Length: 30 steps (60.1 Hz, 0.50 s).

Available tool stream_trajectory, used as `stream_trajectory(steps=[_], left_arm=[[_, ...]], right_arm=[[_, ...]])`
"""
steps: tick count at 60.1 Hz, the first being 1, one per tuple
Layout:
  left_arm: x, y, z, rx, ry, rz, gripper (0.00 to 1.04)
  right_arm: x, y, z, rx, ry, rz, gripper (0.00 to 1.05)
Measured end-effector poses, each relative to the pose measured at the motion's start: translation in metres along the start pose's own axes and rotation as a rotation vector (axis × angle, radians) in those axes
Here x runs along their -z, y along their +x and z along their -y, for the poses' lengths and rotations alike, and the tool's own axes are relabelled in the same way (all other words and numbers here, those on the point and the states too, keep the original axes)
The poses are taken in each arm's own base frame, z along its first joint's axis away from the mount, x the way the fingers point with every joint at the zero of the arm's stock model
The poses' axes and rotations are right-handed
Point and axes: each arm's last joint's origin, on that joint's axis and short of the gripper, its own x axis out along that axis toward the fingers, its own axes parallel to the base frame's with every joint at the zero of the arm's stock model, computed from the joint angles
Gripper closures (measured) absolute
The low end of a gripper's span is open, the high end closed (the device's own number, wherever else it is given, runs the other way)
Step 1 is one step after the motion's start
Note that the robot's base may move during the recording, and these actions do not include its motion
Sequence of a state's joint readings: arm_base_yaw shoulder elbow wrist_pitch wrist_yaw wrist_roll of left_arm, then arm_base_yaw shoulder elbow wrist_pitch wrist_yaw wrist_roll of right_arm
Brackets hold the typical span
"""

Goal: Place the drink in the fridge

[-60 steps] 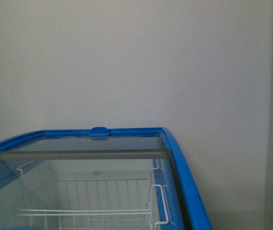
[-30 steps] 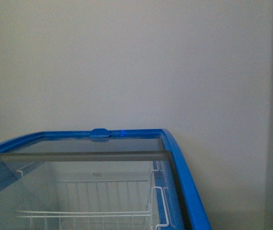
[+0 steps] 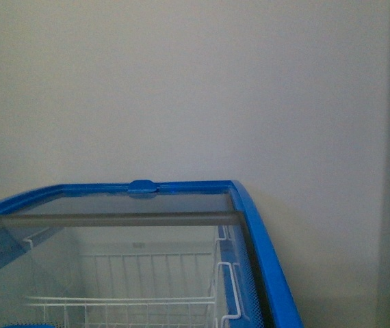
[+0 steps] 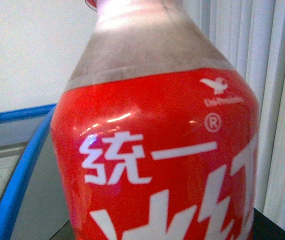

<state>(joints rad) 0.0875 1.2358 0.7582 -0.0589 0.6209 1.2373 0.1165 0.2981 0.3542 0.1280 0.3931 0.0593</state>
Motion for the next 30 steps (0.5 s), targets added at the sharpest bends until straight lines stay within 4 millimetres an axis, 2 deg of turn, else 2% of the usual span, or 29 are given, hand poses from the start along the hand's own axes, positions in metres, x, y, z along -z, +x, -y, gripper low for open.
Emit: stream_trajectory(steps=[13, 30], left_arm=[[0.011, 0.020, -0.007, 0.077, 0.056, -0.053, 0.08], [0.020, 0.044, -0.023, 0.064, 0.083, -0.049, 0.08]], right_arm=[[0.000, 0.000, 0.000, 0.000, 0.000, 0.000, 0.67], [0.000, 0.000, 0.000, 0.000, 0.000, 0.000, 0.67]])
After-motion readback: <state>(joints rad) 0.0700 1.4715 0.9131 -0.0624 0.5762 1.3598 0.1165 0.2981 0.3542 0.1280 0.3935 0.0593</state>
